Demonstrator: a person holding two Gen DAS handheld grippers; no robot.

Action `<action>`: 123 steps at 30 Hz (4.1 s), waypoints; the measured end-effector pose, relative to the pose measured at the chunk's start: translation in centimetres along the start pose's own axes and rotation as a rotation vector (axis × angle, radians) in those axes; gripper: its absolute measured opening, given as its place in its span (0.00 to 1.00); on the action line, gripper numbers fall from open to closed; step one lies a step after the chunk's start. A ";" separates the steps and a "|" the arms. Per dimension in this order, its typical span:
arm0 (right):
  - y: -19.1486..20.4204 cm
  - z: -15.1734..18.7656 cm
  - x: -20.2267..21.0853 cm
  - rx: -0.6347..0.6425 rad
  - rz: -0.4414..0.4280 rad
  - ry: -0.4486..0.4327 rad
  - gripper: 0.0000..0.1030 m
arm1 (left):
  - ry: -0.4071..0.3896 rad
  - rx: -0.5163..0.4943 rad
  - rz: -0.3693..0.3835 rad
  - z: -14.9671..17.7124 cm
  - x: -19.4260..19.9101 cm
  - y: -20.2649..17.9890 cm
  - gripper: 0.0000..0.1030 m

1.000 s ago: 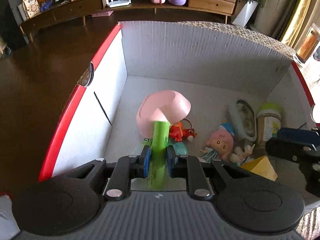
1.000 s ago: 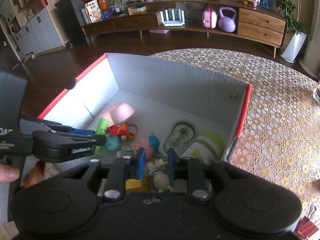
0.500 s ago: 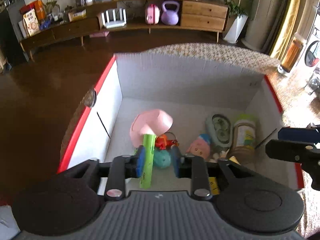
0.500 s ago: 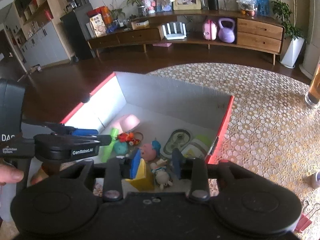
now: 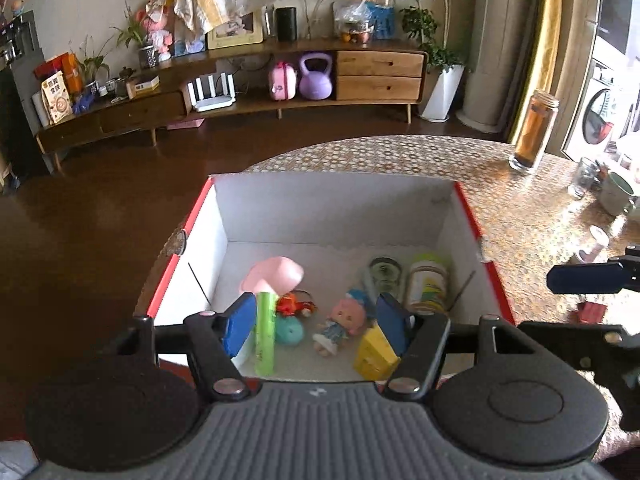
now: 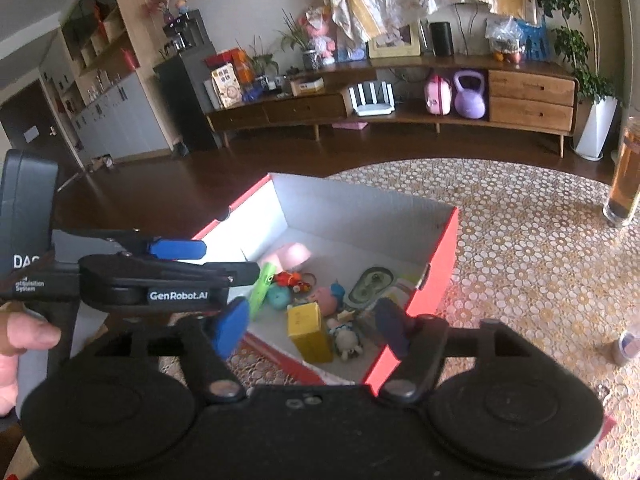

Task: Organize rigid objects
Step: 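Move both grippers back from the box to the remaining table items, then grasp the pink binder clip with the left gripper while the right grasps the clear jar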

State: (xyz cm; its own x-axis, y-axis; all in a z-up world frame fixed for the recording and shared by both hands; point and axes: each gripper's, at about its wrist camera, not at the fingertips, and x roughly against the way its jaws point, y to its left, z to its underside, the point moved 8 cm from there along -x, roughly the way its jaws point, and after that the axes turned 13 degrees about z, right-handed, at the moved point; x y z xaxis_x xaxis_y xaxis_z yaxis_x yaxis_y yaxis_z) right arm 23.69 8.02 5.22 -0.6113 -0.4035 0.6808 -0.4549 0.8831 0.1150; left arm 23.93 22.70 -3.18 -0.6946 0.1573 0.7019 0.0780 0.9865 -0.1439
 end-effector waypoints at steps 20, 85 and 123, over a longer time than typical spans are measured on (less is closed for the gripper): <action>-6.6 4.0 7.4 -0.100 0.090 -0.099 0.99 | -0.083 -0.049 0.116 2.1 2.8 -10.5 0.82; -30.6 7.5 -8.6 -0.091 0.400 0.130 0.66 | 0.016 -0.207 0.273 6.8 -21.7 -31.8 0.98; -25.3 8.0 0.5 -0.100 0.381 0.071 0.37 | 0.027 -0.110 0.263 5.0 -13.4 -27.2 0.48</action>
State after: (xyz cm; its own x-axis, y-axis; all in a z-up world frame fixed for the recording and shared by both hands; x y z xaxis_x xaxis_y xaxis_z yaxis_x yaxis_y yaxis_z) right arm 29.70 -16.40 -3.19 -0.6761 -0.0284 0.7362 -0.1367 0.9867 -0.0876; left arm 27.56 -6.42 -12.15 -0.6213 0.4079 0.6690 0.3311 0.9105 -0.2477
